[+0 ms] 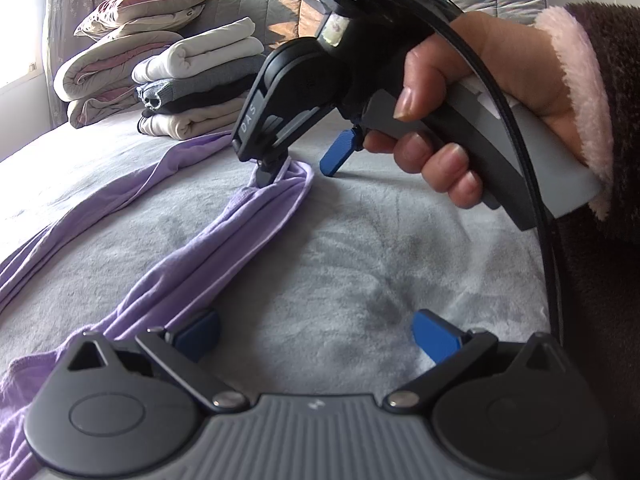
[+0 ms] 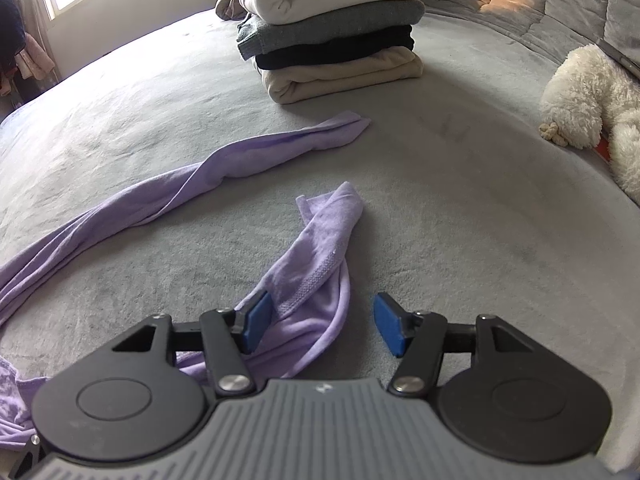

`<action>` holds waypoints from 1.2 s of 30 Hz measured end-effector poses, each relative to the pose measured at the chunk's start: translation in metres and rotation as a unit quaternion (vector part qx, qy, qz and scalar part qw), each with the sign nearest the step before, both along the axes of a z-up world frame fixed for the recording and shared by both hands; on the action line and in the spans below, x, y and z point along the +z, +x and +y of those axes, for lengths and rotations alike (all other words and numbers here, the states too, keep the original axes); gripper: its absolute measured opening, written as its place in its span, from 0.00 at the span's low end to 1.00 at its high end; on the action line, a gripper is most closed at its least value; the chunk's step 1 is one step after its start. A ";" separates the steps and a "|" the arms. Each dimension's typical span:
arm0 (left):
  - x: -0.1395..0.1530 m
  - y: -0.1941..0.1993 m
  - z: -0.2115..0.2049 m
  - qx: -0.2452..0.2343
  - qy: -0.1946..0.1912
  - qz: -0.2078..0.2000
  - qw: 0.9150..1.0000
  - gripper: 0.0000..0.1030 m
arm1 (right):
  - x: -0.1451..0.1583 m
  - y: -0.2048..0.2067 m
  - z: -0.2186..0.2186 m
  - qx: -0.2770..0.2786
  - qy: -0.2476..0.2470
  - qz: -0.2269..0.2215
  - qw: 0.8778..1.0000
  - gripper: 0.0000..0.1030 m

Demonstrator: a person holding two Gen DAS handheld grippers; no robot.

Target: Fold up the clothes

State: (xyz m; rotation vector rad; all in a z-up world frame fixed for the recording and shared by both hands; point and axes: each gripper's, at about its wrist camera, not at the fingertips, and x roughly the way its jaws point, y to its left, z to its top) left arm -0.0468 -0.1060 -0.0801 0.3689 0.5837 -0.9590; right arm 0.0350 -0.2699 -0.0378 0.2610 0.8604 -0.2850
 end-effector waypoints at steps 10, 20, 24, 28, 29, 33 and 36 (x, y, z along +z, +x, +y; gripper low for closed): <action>0.000 0.000 0.000 0.000 0.000 0.000 1.000 1.00 | -0.006 -0.002 0.005 0.009 -0.012 -0.018 1.000 0.69; 0.000 0.000 0.001 0.000 0.000 0.000 1.000 1.00 | -0.007 -0.003 0.004 0.012 -0.011 -0.022 1.000 0.70; 0.000 0.000 0.001 0.000 0.000 0.000 1.000 1.00 | -0.007 -0.003 0.003 0.013 -0.010 -0.021 1.000 0.71; 0.000 0.000 0.001 0.000 0.000 0.000 1.000 1.00 | -0.007 -0.003 0.003 0.014 -0.011 -0.021 1.000 0.71; 0.000 0.000 0.001 0.000 0.000 0.000 1.000 1.00 | -0.007 -0.003 0.003 0.014 -0.011 -0.021 1.000 0.72; 0.000 0.000 0.001 0.000 0.000 0.000 1.000 1.00 | -0.008 -0.001 0.004 0.014 -0.013 -0.020 1.000 0.72; 0.000 0.000 0.001 0.000 0.000 0.000 1.000 1.00 | -0.007 -0.001 0.004 0.014 -0.013 -0.020 1.000 0.72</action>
